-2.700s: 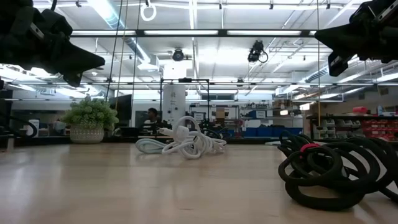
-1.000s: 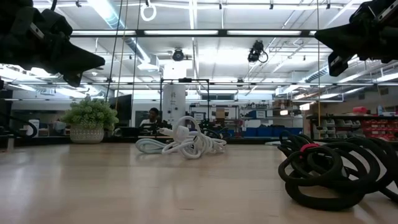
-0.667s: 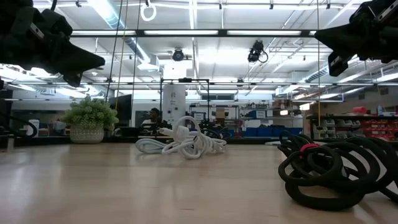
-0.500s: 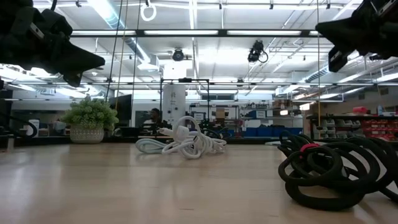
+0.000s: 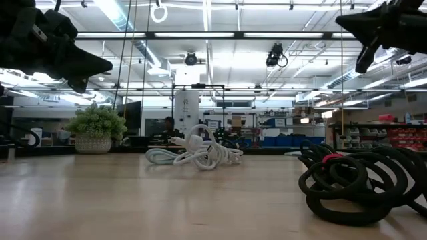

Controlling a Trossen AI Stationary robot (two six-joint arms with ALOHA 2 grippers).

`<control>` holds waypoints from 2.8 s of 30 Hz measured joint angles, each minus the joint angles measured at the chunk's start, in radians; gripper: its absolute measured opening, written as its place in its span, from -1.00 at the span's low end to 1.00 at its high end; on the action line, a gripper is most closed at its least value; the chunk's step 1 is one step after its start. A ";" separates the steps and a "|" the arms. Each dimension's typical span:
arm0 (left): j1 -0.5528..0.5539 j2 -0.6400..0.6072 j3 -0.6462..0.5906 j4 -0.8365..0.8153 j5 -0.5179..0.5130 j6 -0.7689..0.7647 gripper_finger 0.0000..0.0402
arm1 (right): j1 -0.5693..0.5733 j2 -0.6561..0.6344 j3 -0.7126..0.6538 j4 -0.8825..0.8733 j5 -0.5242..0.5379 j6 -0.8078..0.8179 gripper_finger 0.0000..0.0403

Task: Pick and place USB-C Cables
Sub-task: Put the white charger cable into the white bin

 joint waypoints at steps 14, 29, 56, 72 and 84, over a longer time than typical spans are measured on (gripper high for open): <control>0.000 0.000 0.000 0.000 0.000 0.000 -0.88 | 0.001 0.334 0.012 0.304 -0.160 0.059 -0.94; 0.000 0.000 0.000 0.000 -0.001 0.001 -0.88 | 0.000 0.846 0.396 0.151 -0.255 -0.216 -0.94; 0.001 0.000 0.000 0.048 -0.094 -0.347 -0.88 | 0.115 1.629 1.012 -0.519 -0.254 -0.582 -0.76; -0.001 0.019 0.000 0.044 0.001 -0.348 -0.88 | 0.172 1.938 1.333 -0.767 -0.231 -0.795 0.12; -0.001 0.019 0.000 0.044 0.001 -0.355 -0.87 | 0.142 1.997 1.351 -0.769 -0.261 -0.839 0.14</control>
